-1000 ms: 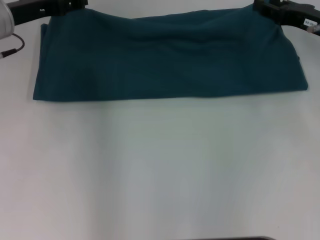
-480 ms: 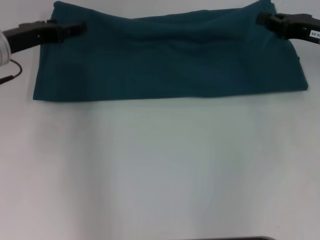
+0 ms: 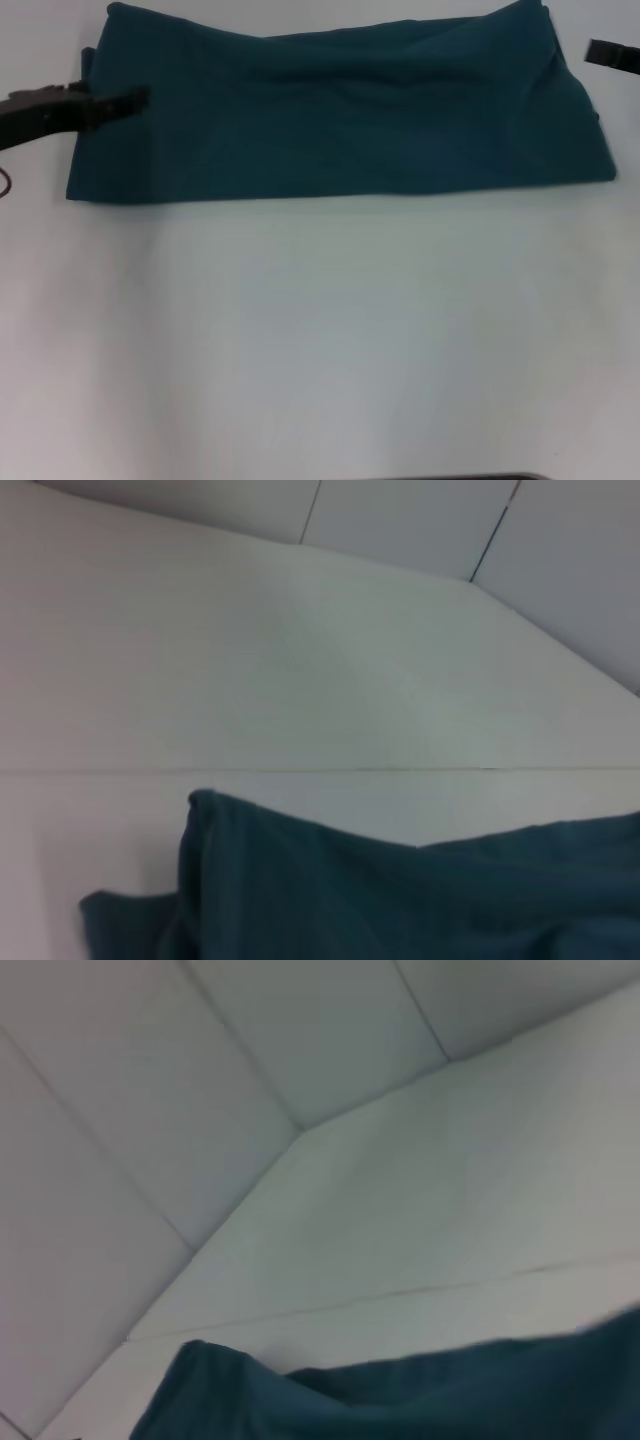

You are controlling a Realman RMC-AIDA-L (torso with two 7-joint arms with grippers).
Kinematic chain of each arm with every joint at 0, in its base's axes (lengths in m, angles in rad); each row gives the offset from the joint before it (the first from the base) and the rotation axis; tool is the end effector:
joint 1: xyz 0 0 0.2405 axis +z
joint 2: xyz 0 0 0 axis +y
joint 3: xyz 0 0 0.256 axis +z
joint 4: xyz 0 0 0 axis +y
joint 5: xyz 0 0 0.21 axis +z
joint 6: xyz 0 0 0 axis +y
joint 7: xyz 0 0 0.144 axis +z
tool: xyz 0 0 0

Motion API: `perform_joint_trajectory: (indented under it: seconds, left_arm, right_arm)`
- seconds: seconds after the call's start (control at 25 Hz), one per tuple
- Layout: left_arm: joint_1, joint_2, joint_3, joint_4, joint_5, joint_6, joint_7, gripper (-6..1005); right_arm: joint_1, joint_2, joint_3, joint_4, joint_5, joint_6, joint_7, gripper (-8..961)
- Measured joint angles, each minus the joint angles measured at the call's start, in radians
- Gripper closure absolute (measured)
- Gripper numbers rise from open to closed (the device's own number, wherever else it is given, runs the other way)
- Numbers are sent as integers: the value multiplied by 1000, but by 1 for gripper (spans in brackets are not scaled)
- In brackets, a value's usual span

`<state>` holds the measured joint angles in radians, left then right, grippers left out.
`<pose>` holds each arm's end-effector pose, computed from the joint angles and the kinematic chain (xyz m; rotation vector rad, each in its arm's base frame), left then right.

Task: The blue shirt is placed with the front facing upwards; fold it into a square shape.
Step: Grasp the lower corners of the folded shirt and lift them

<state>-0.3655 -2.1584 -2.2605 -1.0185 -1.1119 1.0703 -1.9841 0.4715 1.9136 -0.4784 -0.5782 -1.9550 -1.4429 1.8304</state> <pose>-0.2900 0.3602 0.0286 -2.1552 -1.1273 -0.4914 0.3327 0.3429 0.0898 -2.1685 1.3024 0.8262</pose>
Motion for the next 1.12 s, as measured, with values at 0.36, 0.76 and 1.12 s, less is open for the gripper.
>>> perform_joint_trajectory:
  seconds: [0.36, 0.76, 1.12]
  left_arm:
    - [33, 2, -7, -34, 30, 53, 12, 116]
    - [33, -2, -12, -35, 69, 43, 16, 126]
    - [30, -1, -35, -35, 70, 40, 16, 134]
  right_arm:
    - [-33, -92, -3, -4, -117, -26, 258, 575]
    - [-22, -84, -9, 6, -251, -12, 362, 450]
    - [-17, -26, -17, 5, -276, 102, 340, 452]
